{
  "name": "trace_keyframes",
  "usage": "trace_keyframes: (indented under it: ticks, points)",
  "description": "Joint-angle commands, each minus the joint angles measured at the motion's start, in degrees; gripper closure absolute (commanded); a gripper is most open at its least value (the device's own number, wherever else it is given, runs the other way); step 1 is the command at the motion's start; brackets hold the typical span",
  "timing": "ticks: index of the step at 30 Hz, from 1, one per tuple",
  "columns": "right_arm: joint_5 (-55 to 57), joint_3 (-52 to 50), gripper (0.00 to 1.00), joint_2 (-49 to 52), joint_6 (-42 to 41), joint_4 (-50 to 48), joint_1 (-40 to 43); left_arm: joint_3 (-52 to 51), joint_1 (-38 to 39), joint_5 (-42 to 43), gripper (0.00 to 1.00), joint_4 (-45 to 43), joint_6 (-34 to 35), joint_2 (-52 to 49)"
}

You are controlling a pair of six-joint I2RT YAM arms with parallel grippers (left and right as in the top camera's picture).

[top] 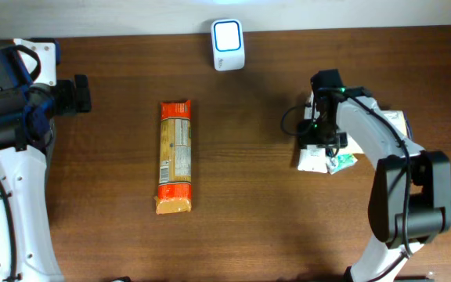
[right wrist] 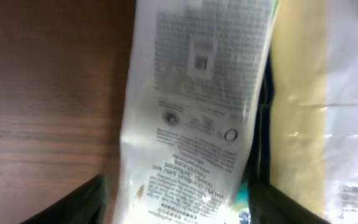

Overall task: Scan the item barcode
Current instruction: 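Carry the tube right and lay it beside the scanned items, then reach the right gripper to the orange-capped pasta package and grasp it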

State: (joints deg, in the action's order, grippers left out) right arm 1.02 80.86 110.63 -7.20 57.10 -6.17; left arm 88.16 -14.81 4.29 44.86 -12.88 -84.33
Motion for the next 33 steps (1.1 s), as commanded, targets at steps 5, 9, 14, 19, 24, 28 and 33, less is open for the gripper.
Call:
trace_keyframes:
  ticks: [5, 9, 14, 19, 24, 28, 33]
  points:
    - [-20.9, 22.3, 0.10, -1.2, 1.2, 9.0, -1.0, 0.2, -0.4, 0.4, 0.01, -0.1, -0.9, 0.1]
    - [-27.8, 19.4, 0.09, 1.3, -0.5, 1.2, -8.9, 0.2, -0.4, 0.4, 0.01, -0.1, -0.9, 0.1]
    - [-27.8, 19.3, 0.09, 10.6, -9.8, -11.7, -22.0, 0.2, -0.4, 0.4, 0.01, -0.1, -0.9, 0.1]
    - [-27.3, 19.3, 0.09, 18.3, -14.3, -20.9, -30.4, 0.2, -0.4, 0.4, 0.01, -0.1, -0.9, 0.1]
    - [-24.5, 19.3, 0.10, 21.6, -15.9, -22.2, -31.4, 0.2, -0.4, 0.4, 0.01, -0.1, -0.9, 0.1]
    - [-24.6, 19.3, 0.11, 23.6, -16.1, -25.4, -31.8, 0.2, -0.4, 0.4, 0.01, -0.1, -0.9, 0.1]
    - [-24.3, 19.3, 0.28, 27.6, -20.3, -28.9, -33.3, 0.2, -0.4, 0.4, 0.01, -0.1, -0.9, 0.1]
